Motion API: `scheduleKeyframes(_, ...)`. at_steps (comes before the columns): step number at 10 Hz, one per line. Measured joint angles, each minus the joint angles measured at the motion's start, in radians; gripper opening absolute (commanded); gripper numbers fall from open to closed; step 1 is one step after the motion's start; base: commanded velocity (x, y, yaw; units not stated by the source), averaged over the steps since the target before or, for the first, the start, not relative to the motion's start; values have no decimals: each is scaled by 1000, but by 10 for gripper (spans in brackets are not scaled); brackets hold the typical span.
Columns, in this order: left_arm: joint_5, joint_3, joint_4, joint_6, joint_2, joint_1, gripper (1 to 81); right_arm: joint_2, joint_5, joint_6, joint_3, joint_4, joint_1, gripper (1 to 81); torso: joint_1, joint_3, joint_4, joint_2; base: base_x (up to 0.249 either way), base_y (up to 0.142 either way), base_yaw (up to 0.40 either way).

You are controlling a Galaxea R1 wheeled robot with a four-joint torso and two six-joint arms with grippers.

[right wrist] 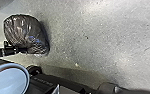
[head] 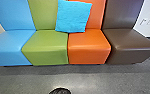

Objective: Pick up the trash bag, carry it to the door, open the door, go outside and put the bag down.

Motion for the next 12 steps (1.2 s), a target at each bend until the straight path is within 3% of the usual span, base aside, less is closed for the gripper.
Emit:
scheduleKeyframes(2,41,25,3,1,-12,8,10,0,5,0,0,1,-11,811,-39,62,0,61,0,0,0)
scheduleKeyframes(5,52,90,3,1,-68,8,10,11,6,0,-3,0,-50,811,-103,158,0,160,0,0,0)
scheduleKeyframes(9,58,246,-7,1,-172,7,10,61,29,-1,-47,-1,-140,811,-192,282,0,297,0,0,0)
scheduleKeyframes(12,70,390,-17,0,-269,16,10,142,83,-2,-121,-1,-249,811,-260,360,0,400,0,0,0)
